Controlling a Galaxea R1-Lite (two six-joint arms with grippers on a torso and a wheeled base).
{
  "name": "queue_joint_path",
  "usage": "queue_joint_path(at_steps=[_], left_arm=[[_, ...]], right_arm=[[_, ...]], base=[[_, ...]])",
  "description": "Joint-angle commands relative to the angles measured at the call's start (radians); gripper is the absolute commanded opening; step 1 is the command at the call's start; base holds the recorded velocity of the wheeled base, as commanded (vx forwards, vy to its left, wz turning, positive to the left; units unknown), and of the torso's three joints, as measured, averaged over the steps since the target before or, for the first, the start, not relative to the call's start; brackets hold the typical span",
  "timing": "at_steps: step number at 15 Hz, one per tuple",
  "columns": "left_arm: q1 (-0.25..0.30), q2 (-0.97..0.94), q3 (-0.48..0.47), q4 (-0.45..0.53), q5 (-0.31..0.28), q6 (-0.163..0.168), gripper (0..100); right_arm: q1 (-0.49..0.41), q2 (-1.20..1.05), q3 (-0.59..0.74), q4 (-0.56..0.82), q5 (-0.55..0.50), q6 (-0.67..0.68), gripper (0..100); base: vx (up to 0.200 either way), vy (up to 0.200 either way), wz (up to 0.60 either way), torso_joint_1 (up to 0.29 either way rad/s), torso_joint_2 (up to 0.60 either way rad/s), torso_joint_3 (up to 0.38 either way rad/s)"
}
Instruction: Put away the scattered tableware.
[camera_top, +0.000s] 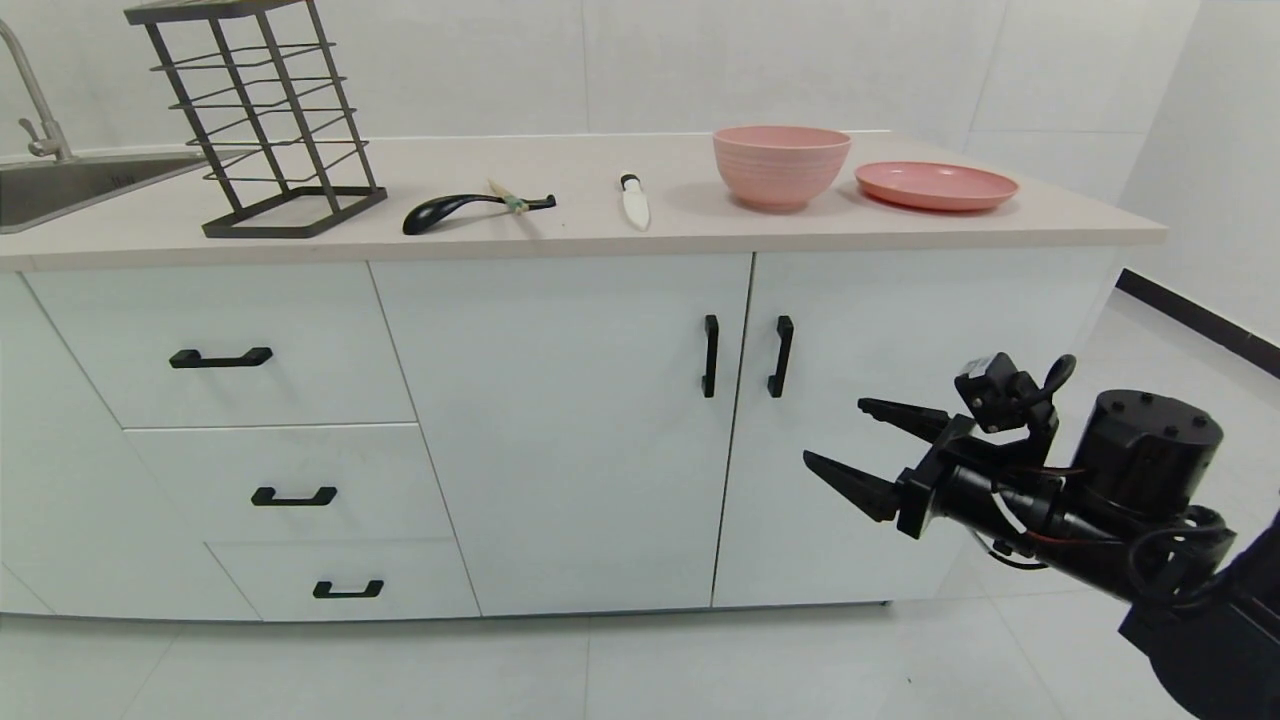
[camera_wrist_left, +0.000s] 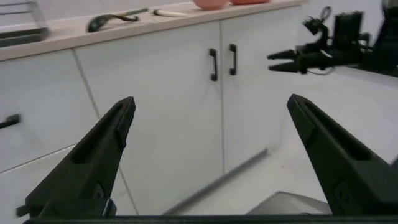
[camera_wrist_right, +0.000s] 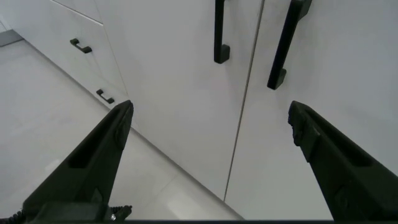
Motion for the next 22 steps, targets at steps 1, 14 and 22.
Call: queue_joint_path(at_steps=[1, 14, 22], left_arm=[[-0.011, 0.229, -0.062, -0.008, -0.109, 0.0, 100], [-0.29, 0.727, 0.043, -0.195, -0.125, 0.129, 100], [-0.476, 1.088, 0.012, -0.471, -0.14, 0.074, 100]], right_arm=[[0.0, -0.006, -0.008, -0.003, 0.0, 0.0, 100], [-0.029, 0.106, -0.163, -0.039, 0.134, 0.0, 100], [-0.047, 0.206, -0.255, -0.062, 0.123, 0.0, 100]], base=[[0.0, 0.0, 0.0, 0.0, 0.0, 0.0], [0.0, 0.0, 0.0, 0.0, 0.0, 0.0], [0.0, 0.0, 0.0, 0.0, 0.0, 0.0]])
